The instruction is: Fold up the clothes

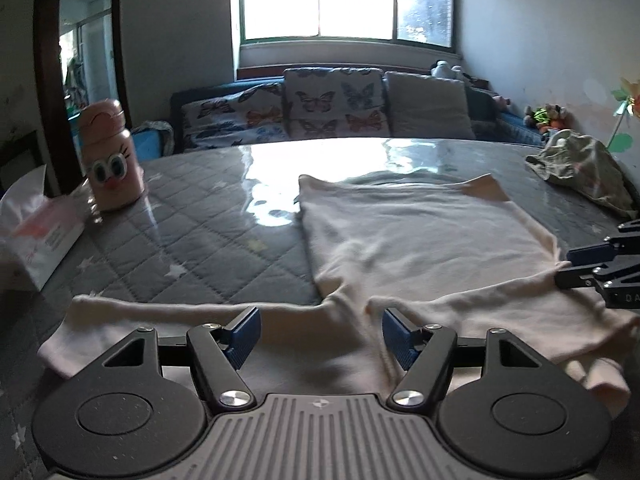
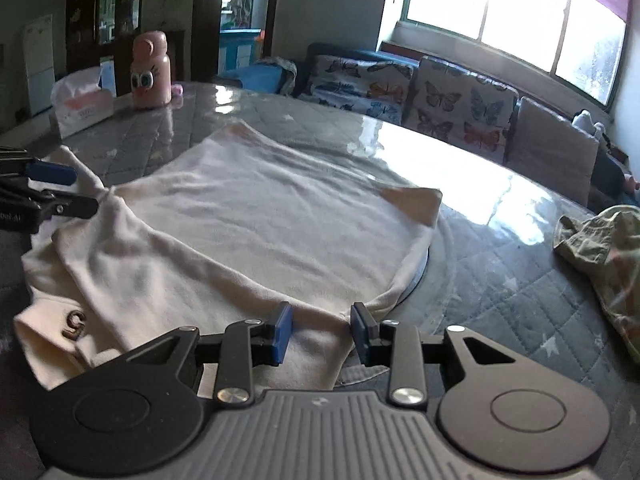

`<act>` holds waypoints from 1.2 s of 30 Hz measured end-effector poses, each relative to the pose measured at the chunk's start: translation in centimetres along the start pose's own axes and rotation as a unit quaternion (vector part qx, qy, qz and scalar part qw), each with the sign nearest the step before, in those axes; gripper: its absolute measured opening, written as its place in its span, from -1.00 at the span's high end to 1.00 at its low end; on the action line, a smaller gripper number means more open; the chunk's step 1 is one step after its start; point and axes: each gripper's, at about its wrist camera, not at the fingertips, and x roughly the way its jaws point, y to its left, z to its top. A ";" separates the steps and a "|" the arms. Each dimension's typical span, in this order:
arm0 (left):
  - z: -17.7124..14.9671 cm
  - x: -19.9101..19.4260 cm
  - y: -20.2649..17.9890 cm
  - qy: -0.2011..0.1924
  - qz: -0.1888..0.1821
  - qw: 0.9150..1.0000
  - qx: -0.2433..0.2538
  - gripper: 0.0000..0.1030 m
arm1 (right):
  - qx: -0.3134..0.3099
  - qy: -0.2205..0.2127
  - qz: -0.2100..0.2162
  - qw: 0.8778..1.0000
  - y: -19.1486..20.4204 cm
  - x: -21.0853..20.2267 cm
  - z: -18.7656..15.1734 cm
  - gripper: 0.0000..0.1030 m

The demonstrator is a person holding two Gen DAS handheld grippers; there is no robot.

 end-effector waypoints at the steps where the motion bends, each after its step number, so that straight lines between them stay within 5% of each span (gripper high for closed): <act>1: -0.1 0.1 0.2 0.002 0.001 1.000 -0.003 -0.36 | 0.002 0.001 0.002 1.000 -0.1 0.2 -0.2 0.49; 3: -0.3 0.4 0.6 0.007 0.003 1.000 -0.008 -0.37 | 0.004 -0.005 -0.002 1.000 -0.2 0.1 -0.4 0.76; 5: -0.4 0.8 0.9 0.012 0.006 1.000 -0.013 -0.37 | 0.012 -0.011 -0.007 1.000 -0.4 -0.3 -0.4 0.83; 20: -0.1 0.1 1.0 0.001 0.023 1.000 -0.012 -0.36 | 0.080 -0.007 -0.042 0.996 -3.5 -2.0 -2.3 0.91; 26: 1.1 -1.4 -2.1 -0.021 -0.045 0.999 0.013 -0.34 | 0.054 -0.045 -0.015 0.997 -2.1 -3.8 -1.2 0.84; 32: 1.0 -0.1 -5.7 -0.005 -0.105 0.994 0.043 0.02 | 0.059 -0.026 0.004 0.998 -1.4 -1.7 -1.5 0.82; 36: 0.8 1.3 -6.9 0.005 -0.111 0.992 0.065 0.24 | 0.059 -0.019 0.003 0.998 -1.7 -1.6 -1.7 0.80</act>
